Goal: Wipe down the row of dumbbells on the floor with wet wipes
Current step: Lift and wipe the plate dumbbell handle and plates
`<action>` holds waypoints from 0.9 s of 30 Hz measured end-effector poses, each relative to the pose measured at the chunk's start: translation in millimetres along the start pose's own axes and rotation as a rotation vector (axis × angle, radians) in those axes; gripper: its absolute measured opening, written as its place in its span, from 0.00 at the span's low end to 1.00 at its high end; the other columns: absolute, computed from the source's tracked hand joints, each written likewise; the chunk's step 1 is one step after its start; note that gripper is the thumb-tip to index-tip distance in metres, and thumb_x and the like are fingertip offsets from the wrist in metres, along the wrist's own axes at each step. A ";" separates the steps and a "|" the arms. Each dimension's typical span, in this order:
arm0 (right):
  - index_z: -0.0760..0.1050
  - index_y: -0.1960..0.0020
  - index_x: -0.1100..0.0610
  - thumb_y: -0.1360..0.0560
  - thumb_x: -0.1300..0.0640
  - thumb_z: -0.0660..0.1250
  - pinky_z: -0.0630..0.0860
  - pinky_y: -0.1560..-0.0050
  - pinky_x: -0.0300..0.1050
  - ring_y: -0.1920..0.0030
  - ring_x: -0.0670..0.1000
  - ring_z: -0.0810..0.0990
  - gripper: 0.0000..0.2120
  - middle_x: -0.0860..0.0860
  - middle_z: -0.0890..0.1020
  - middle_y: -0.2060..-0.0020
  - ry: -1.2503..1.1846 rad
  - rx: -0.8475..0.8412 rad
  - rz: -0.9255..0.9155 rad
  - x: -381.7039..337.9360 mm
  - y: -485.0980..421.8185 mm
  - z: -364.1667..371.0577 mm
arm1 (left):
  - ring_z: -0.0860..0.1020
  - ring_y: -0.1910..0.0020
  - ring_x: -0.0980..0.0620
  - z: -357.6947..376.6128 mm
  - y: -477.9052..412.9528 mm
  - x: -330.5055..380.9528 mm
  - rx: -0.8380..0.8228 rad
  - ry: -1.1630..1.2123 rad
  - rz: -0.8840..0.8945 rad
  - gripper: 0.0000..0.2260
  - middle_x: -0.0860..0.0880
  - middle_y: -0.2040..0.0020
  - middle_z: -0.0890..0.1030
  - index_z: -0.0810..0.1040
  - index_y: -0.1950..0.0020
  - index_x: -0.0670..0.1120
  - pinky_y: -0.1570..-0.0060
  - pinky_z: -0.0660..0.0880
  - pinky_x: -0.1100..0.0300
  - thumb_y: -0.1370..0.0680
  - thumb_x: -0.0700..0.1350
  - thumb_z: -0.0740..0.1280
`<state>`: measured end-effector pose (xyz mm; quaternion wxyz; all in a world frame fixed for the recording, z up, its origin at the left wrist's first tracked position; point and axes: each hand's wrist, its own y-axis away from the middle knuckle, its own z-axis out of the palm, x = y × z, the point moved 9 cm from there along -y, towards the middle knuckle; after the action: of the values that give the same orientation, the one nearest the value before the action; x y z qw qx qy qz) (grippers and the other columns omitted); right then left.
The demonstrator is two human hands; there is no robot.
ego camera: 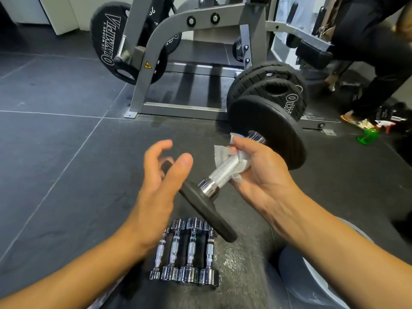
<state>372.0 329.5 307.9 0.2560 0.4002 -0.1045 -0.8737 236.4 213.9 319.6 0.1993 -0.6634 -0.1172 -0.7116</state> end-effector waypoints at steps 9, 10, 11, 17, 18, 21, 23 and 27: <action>0.76 0.39 0.63 0.23 0.65 0.69 0.79 0.68 0.44 0.65 0.46 0.74 0.13 0.53 0.74 0.65 0.000 -0.066 0.006 -0.9 5.2 6.4 | 0.81 0.46 0.59 15.6 5.1 -21.4 -0.090 0.262 -0.168 0.35 0.49 0.41 0.73 0.69 0.34 0.63 0.44 0.80 0.56 0.37 0.64 0.78; 0.76 0.40 0.64 0.23 0.64 0.69 0.78 0.67 0.43 0.65 0.46 0.74 0.12 0.53 0.75 0.65 -0.001 -0.059 -0.007 -4.2 5.5 5.3 | 0.76 0.33 0.59 19.2 8.5 -19.2 -0.194 0.088 -0.129 0.42 0.50 0.33 0.71 0.63 0.31 0.71 0.33 0.75 0.52 0.40 0.68 0.79; 0.77 0.42 0.63 0.23 0.64 0.69 0.78 0.65 0.43 0.65 0.46 0.74 0.10 0.52 0.75 0.64 0.002 -0.051 -0.019 -6.8 5.0 3.4 | 0.68 0.25 0.57 24.2 14.6 -16.8 -0.279 -0.061 -0.102 0.49 0.51 0.26 0.65 0.56 0.31 0.78 0.26 0.67 0.47 0.44 0.71 0.80; 0.73 0.46 0.63 0.25 0.67 0.69 0.80 0.55 0.49 0.62 0.50 0.73 0.09 0.55 0.72 0.64 0.025 -0.060 -0.009 0.9 4.4 6.3 | 0.74 0.34 0.54 19.9 13.7 0.6 -0.097 -0.180 0.061 0.45 0.52 0.33 0.68 0.58 0.31 0.76 0.35 0.72 0.52 0.42 0.61 0.77; 0.72 0.46 0.64 0.26 0.68 0.69 0.81 0.56 0.49 0.61 0.51 0.73 0.10 0.56 0.72 0.64 0.006 -0.078 0.000 1.1 5.3 8.7 | 0.78 0.41 0.54 18.5 9.4 -1.7 -0.072 -0.014 0.003 0.40 0.51 0.39 0.73 0.63 0.32 0.73 0.40 0.74 0.52 0.40 0.61 0.76; 0.71 0.45 0.64 0.26 0.68 0.67 0.81 0.52 0.52 0.62 0.50 0.74 0.11 0.57 0.73 0.63 -0.015 -0.136 0.017 0.9 10.1 15.5 | 0.83 0.60 0.50 26.1 10.5 -17.9 -0.016 0.458 -0.424 0.18 0.50 0.57 0.82 0.85 0.51 0.59 0.57 0.81 0.46 0.34 0.67 0.71; 0.70 0.46 0.63 0.26 0.68 0.67 0.77 0.46 0.51 0.61 0.51 0.75 0.11 0.57 0.74 0.63 0.039 -0.214 0.044 9.1 16.2 24.4 | 0.85 0.56 0.41 43.2 19.2 -29.5 -0.154 0.585 -0.692 0.31 0.43 0.52 0.85 0.88 0.53 0.50 0.49 0.78 0.31 0.32 0.74 0.63; 0.66 0.43 0.58 0.27 0.65 0.68 0.72 0.42 0.54 0.57 0.55 0.77 0.16 0.56 0.77 0.59 0.135 -0.467 0.258 36.2 31.0 44.0 | 0.78 0.38 0.27 57.0 22.7 -17.5 -0.364 0.797 -0.719 0.45 0.33 0.35 0.80 0.81 0.34 0.43 0.39 0.63 0.17 0.31 0.80 0.57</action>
<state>330.3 283.0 325.5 0.4567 0.3711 0.0670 -0.8057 298.2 220.5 305.3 -0.1446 -0.2856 -0.1269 -0.9388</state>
